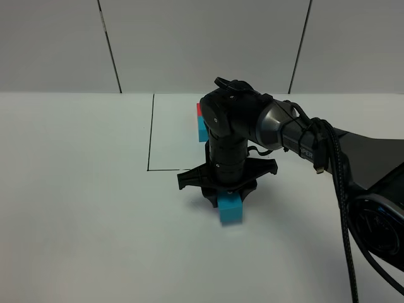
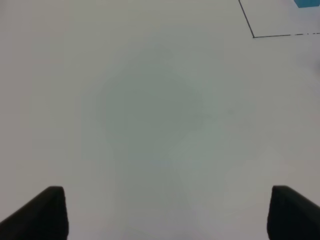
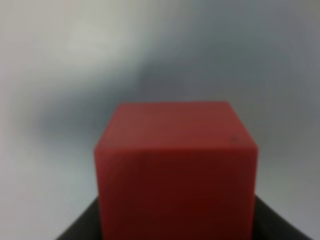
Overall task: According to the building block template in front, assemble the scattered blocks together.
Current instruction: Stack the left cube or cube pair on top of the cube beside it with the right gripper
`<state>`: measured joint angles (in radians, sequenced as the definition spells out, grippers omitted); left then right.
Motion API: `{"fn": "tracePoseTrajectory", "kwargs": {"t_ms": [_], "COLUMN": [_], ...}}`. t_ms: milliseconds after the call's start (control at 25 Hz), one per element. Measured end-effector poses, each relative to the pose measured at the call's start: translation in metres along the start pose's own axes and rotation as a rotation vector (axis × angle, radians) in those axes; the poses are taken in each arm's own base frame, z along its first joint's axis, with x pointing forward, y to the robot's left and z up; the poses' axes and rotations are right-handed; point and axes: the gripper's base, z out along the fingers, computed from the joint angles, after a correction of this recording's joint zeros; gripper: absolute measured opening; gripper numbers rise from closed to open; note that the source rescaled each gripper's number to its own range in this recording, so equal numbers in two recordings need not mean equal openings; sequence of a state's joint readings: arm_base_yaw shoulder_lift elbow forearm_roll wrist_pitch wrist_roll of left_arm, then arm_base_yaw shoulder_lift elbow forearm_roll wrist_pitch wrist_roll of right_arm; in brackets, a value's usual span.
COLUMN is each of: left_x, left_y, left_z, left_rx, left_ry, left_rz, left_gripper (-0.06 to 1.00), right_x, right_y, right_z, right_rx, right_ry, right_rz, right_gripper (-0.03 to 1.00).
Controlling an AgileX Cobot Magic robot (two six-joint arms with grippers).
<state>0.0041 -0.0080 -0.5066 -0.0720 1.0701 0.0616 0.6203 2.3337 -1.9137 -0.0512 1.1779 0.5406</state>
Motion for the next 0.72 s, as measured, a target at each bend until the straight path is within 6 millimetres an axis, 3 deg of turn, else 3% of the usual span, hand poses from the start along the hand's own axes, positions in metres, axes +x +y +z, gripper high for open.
{"fn": "tracePoseTrajectory", "kwargs": {"t_ms": [280,720], "left_x": [0.0,0.0], "left_y": [0.0,0.0], "left_z": [0.0,0.0], "left_rx": [0.0,0.0], "left_ry": [0.0,0.0], "left_rz": [-0.001,-0.001], "left_gripper": [0.88,0.88], "right_x": [-0.002,0.005], "right_y": [0.004,0.022], "right_z": [0.0,0.028], "right_rx": [-0.05,-0.088], "right_ry": [-0.021,0.025], "right_rz": [0.163,0.142], "right_gripper": [0.0,0.0]}}
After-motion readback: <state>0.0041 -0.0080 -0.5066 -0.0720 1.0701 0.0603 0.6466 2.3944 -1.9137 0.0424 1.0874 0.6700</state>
